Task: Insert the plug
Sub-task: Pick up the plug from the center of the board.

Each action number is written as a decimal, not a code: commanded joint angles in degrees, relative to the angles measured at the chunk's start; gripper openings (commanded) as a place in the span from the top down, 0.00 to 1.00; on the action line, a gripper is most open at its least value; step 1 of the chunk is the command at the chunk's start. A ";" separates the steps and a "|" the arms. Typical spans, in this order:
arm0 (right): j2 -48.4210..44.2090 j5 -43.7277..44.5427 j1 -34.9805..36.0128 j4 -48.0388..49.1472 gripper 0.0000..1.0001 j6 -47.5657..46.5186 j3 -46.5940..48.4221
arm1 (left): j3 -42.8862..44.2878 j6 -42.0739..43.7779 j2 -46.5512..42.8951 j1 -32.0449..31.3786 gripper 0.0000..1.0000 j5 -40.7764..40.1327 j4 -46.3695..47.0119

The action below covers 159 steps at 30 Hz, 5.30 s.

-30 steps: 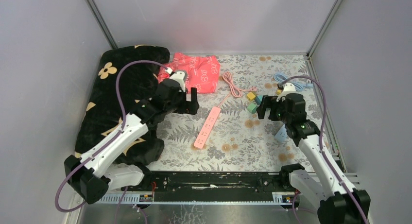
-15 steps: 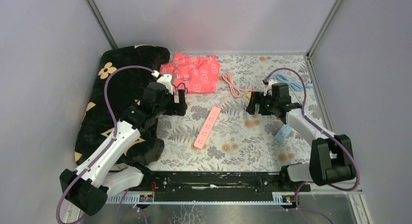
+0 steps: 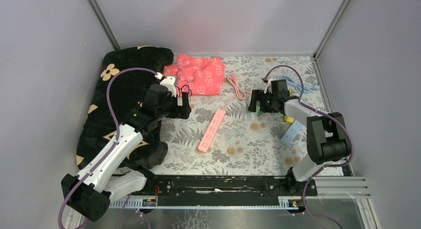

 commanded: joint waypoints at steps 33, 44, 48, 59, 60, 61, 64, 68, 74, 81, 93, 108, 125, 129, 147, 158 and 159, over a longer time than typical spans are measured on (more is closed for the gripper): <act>-3.40 11.49 6.11 -3.61 0.07 -4.57 0.40 | -0.93 2.23 0.48 1.04 0.00 4.94 3.87; 4.18 10.05 7.63 -6.43 0.15 -10.09 5.42 | -1.11 2.43 0.42 1.10 0.00 4.76 3.95; 6.51 9.18 8.45 -7.55 0.21 -11.19 6.48 | -1.17 2.52 0.82 1.10 0.00 5.22 3.95; 7.74 11.35 10.24 -6.18 0.26 -11.70 5.44 | -1.22 2.96 1.36 1.10 0.00 6.65 4.13; 7.70 12.42 10.30 -5.86 0.26 -11.41 5.31 | -1.26 2.96 1.29 1.10 0.00 6.70 4.13; 7.77 13.55 10.37 -5.50 0.26 -11.12 5.27 | -1.30 2.96 1.23 1.10 0.00 6.71 4.13; 7.53 15.73 10.61 -4.00 0.25 -10.60 4.64 | -1.28 3.04 1.42 1.10 0.00 6.68 4.12; 7.67 16.60 10.85 -2.51 0.26 -11.19 4.09 | -1.21 3.05 1.68 1.15 0.00 6.87 4.13; 8.70 16.07 11.38 -3.04 0.38 -13.03 4.72 | -1.25 3.05 1.90 1.27 0.00 6.95 4.13; 6.26 15.72 12.18 -1.44 0.54 -12.84 2.86 | -1.05 3.11 2.87 1.53 0.00 5.67 3.98; -4.22 12.69 16.53 1.68 0.69 -11.56 -2.19 | 1.58 0.01 5.00 1.81 0.00 9.26 2.81; -18.98 3.18 23.92 10.20 0.67 -15.77 -7.76 | 5.31 -7.26 11.79 2.04 0.00 24.61 2.18; -26.58 -6.40 29.88 21.66 0.71 -25.16 -12.24 | 8.98 -14.58 15.94 1.69 0.00 39.86 6.60; -26.51 -6.31 31.20 25.01 0.72 -27.70 -13.29 | 9.40 -15.33 17.66 0.05 0.00 40.75 7.79; -26.52 -3.88 34.20 30.26 0.72 -30.15 -15.57 | 7.28 -17.18 21.09 -1.45 0.40 45.77 13.59; -26.02 -3.79 34.92 32.31 0.72 -30.16 -15.66 | 6.25 -16.82 21.64 -1.42 0.49 47.26 14.35; -25.92 -3.80 34.99 32.46 0.73 -30.07 -15.66 | 6.08 -16.86 21.63 -1.44 0.50 47.55 14.48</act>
